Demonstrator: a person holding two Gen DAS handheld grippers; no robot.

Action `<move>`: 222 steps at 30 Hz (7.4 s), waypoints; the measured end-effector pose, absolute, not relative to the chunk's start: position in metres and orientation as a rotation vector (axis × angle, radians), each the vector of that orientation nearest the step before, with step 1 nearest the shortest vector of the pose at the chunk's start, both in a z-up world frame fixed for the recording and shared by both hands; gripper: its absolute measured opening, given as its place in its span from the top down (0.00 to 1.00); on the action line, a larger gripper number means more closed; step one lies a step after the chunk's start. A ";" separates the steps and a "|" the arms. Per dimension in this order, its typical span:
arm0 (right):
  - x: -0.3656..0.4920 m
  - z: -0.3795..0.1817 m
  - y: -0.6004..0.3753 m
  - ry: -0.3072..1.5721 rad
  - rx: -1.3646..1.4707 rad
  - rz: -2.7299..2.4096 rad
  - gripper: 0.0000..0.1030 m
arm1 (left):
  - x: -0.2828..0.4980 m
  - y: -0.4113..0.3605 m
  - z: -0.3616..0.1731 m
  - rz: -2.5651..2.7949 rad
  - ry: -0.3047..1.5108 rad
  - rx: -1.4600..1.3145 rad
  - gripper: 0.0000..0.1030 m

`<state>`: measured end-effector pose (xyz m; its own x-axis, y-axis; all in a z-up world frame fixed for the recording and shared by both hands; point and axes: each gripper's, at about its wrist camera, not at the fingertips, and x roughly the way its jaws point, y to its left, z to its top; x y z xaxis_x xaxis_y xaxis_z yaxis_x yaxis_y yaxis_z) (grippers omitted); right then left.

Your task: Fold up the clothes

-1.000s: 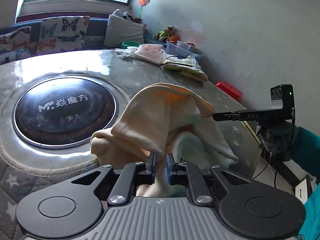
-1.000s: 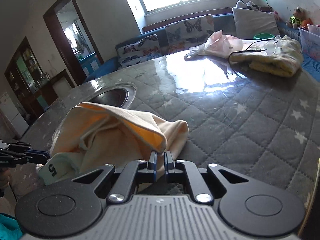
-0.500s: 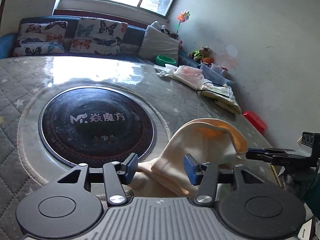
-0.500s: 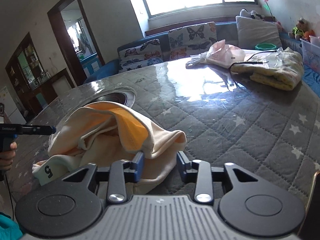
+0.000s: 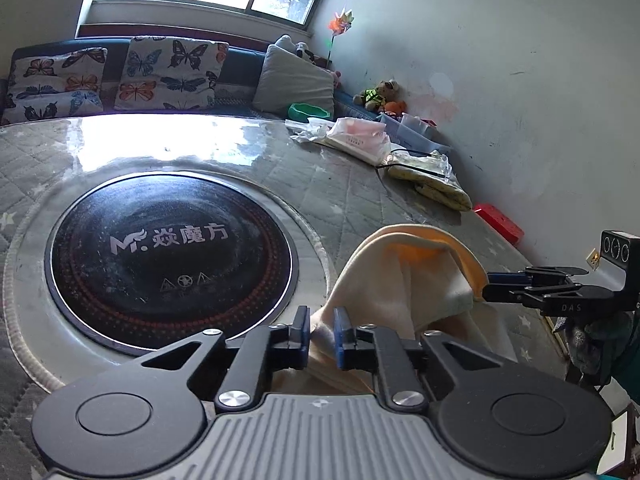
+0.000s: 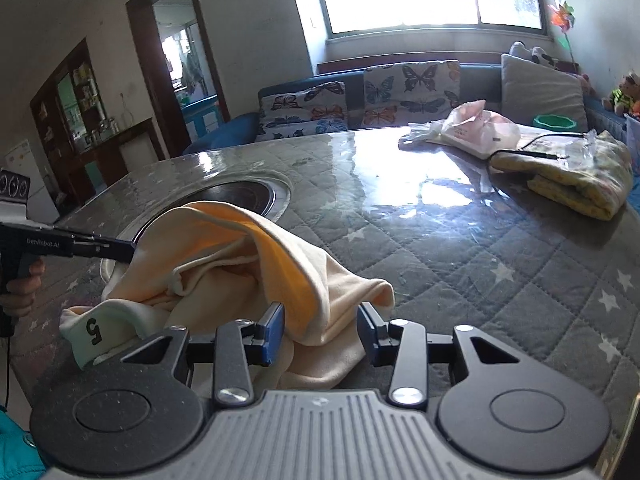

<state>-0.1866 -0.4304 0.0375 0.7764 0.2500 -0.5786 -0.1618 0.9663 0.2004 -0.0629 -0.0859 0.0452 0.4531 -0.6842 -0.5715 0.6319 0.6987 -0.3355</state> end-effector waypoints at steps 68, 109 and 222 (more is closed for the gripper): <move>-0.070 0.022 -0.433 0.753 0.065 0.091 0.93 | 0.064 -0.110 0.017 -0.547 0.894 -0.092 0.89; -0.031 0.066 -0.304 0.643 -0.030 0.356 0.77 | -0.027 -0.094 0.054 -0.689 0.562 0.307 0.54; -0.047 0.061 -0.221 0.727 -0.012 0.550 0.95 | -0.104 0.037 0.077 -0.361 0.579 -0.268 0.26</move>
